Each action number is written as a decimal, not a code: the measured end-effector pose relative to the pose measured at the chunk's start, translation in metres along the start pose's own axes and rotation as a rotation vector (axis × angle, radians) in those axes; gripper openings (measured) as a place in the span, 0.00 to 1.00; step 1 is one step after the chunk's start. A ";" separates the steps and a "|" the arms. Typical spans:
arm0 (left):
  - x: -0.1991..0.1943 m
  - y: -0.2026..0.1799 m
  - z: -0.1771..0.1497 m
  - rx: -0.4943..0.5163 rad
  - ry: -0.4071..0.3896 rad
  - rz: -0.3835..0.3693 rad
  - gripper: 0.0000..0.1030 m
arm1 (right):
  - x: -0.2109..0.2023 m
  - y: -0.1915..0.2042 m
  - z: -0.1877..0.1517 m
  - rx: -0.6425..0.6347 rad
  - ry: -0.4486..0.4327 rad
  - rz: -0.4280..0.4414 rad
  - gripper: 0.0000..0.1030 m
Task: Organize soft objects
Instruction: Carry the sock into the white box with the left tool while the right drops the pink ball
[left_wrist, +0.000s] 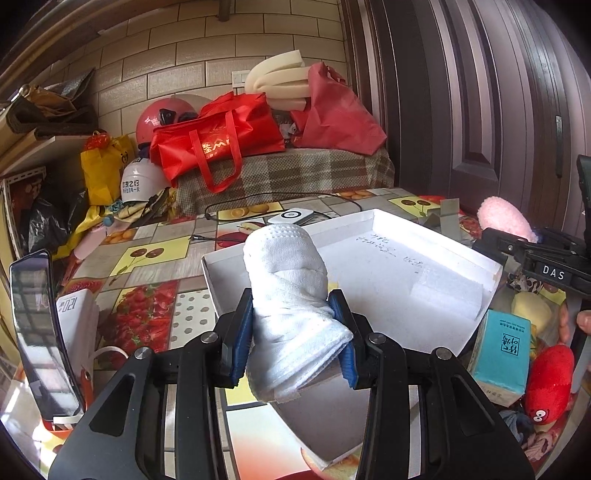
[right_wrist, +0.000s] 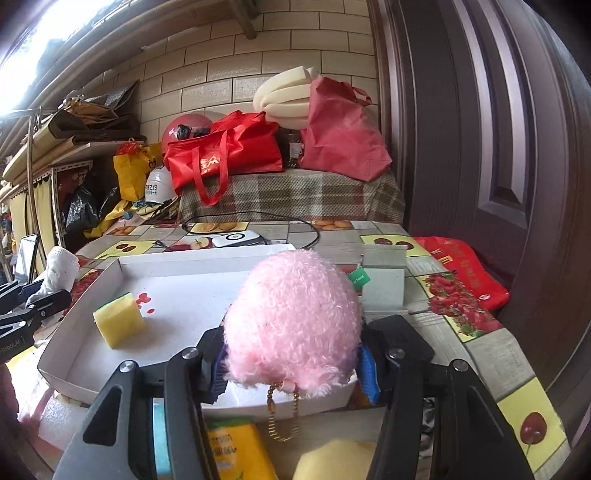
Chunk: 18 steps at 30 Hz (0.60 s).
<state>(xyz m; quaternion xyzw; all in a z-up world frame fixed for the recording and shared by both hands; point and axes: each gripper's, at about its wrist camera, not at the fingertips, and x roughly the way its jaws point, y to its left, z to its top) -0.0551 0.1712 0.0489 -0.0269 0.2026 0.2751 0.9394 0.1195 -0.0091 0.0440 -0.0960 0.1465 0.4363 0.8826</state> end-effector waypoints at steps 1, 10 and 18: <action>0.003 0.000 0.001 0.002 0.005 -0.002 0.37 | 0.006 0.002 0.002 -0.001 0.011 0.014 0.54; 0.020 0.000 0.005 -0.005 0.056 -0.018 0.37 | 0.032 0.032 0.008 -0.055 0.064 0.114 0.55; 0.030 0.006 0.007 -0.042 0.094 0.017 0.44 | 0.047 0.040 0.010 -0.067 0.111 0.129 0.75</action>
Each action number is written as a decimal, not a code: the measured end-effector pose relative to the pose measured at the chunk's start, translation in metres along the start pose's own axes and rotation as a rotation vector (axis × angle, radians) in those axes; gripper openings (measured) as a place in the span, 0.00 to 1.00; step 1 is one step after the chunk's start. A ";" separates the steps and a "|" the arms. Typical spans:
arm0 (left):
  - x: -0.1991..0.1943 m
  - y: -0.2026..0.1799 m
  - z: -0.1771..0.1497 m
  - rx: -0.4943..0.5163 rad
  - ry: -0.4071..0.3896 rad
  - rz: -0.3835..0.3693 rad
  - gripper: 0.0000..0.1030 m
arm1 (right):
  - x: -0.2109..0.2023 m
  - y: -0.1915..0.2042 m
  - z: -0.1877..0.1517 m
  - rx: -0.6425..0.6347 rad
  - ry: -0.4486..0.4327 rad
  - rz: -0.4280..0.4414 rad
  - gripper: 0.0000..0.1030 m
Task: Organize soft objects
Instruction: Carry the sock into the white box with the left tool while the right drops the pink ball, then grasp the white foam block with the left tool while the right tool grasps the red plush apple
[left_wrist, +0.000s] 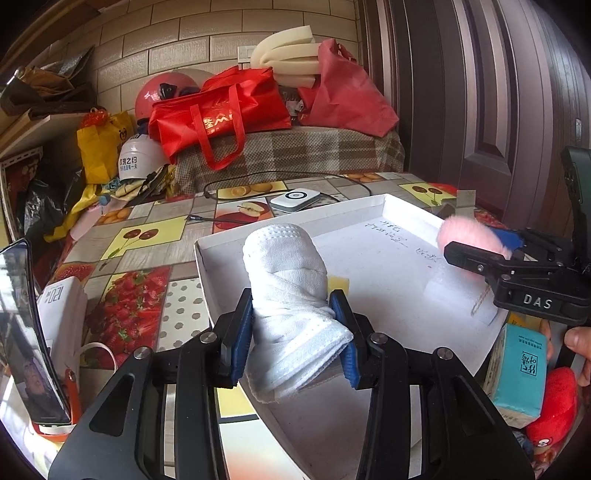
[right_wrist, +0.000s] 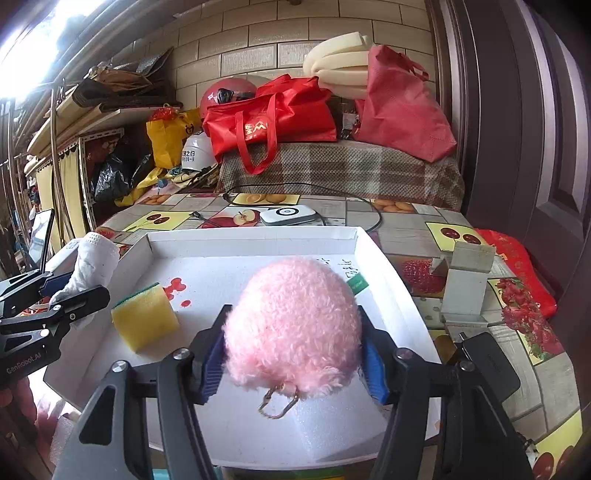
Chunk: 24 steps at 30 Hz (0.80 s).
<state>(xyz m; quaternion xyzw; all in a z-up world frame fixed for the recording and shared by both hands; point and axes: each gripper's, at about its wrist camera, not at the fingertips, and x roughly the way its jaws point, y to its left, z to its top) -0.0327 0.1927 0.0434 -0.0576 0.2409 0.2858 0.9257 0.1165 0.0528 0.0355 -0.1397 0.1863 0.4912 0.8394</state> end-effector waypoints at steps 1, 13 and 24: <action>0.000 0.000 0.000 -0.002 0.001 0.011 0.56 | -0.001 -0.001 0.000 0.006 -0.005 -0.006 0.87; -0.010 0.008 -0.001 -0.040 -0.054 0.035 1.00 | -0.010 -0.008 0.000 0.045 -0.052 -0.048 1.00; -0.043 0.010 -0.008 -0.036 -0.195 -0.087 1.00 | -0.041 -0.033 -0.011 0.160 -0.128 -0.086 1.00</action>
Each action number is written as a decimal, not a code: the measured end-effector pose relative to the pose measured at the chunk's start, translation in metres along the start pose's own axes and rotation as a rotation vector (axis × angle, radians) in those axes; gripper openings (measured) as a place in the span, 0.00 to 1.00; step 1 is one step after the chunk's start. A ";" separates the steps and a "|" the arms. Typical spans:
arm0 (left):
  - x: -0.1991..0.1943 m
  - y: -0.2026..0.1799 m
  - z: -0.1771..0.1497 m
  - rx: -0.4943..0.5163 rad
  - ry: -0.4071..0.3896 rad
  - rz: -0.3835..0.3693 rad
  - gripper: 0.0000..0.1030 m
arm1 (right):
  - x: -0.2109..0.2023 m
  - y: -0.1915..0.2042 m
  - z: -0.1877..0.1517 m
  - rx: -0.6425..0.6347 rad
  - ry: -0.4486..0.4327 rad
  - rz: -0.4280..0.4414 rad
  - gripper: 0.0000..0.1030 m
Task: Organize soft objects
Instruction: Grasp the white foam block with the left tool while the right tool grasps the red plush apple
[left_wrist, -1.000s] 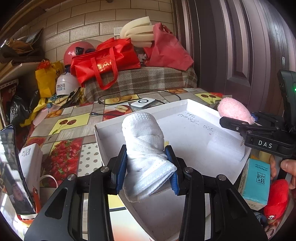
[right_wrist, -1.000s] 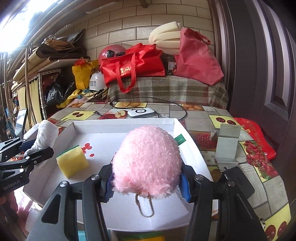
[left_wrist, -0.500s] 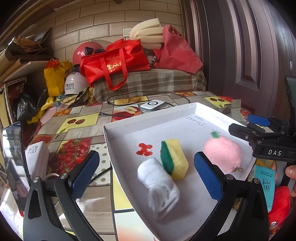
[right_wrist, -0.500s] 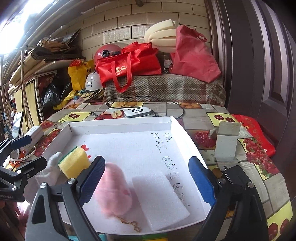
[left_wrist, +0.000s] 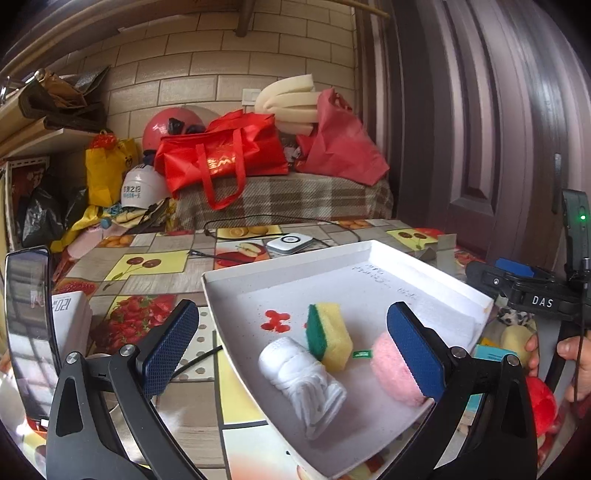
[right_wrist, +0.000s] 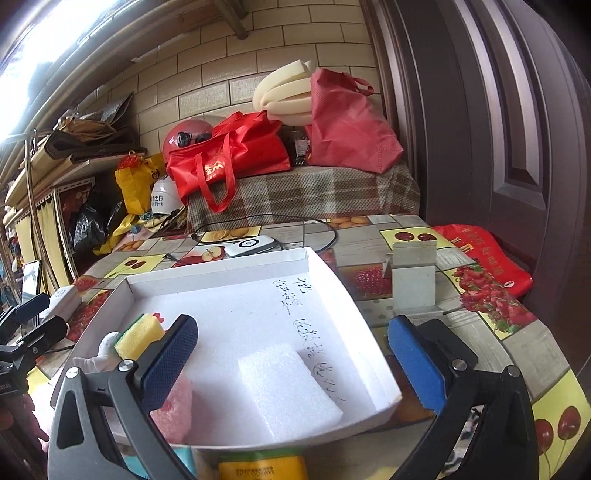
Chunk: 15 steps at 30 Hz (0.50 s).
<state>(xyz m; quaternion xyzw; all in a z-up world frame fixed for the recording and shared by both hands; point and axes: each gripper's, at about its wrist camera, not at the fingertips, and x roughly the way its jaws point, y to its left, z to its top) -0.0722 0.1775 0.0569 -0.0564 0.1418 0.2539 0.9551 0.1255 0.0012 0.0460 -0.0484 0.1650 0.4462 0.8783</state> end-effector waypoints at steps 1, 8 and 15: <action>-0.003 -0.001 -0.001 0.010 0.006 -0.032 1.00 | -0.008 -0.006 -0.001 0.012 -0.008 -0.004 1.00; -0.025 -0.019 -0.016 0.121 0.185 -0.291 1.00 | -0.065 -0.051 -0.019 0.090 -0.011 0.029 1.00; -0.031 -0.048 -0.037 0.239 0.360 -0.408 0.90 | -0.090 -0.035 -0.046 0.085 0.163 0.225 1.00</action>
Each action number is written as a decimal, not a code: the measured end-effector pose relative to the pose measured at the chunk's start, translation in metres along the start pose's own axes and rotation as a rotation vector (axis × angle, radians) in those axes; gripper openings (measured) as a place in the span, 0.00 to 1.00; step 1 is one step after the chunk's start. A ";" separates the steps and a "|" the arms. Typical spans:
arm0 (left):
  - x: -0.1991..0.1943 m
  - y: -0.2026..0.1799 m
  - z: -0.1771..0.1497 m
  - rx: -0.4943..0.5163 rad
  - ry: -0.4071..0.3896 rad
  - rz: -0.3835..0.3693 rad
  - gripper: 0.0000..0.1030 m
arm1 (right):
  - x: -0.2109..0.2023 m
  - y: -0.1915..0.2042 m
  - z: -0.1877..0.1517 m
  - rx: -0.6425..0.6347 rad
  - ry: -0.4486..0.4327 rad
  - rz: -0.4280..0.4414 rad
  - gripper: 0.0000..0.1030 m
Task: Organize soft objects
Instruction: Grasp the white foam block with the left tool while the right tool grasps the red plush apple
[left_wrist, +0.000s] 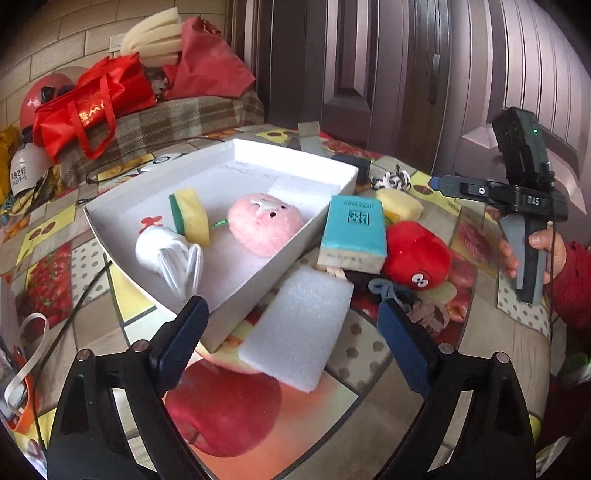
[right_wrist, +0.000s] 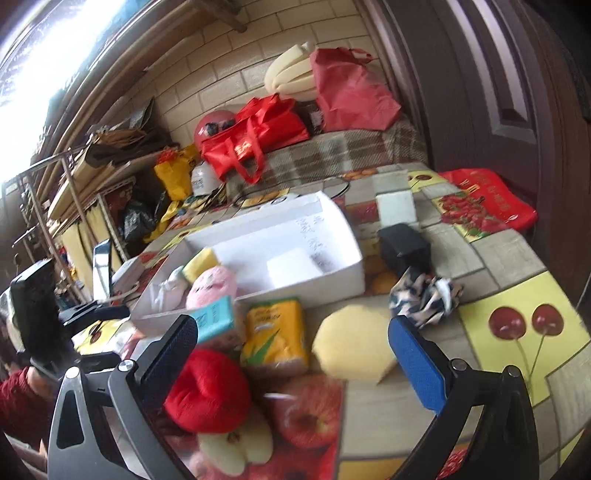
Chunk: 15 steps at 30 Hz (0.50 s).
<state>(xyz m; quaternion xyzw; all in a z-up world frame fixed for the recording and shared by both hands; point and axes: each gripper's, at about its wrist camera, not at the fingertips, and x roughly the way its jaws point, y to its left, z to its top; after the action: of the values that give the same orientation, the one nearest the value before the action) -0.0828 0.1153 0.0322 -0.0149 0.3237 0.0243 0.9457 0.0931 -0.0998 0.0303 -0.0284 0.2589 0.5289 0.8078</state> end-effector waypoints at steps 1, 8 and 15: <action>0.002 -0.004 -0.001 0.016 0.008 0.000 0.90 | 0.002 0.008 -0.003 -0.010 0.028 0.019 1.00; 0.013 -0.021 -0.006 0.095 0.077 0.009 0.75 | 0.031 0.045 -0.012 -0.072 0.147 0.071 0.98; 0.028 -0.013 -0.006 0.045 0.149 0.003 0.75 | 0.045 0.046 -0.016 -0.067 0.213 0.056 0.91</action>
<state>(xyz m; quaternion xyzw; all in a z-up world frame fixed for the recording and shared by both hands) -0.0638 0.1026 0.0099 0.0053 0.3938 0.0173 0.9190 0.0607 -0.0472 0.0071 -0.1040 0.3260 0.5537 0.7591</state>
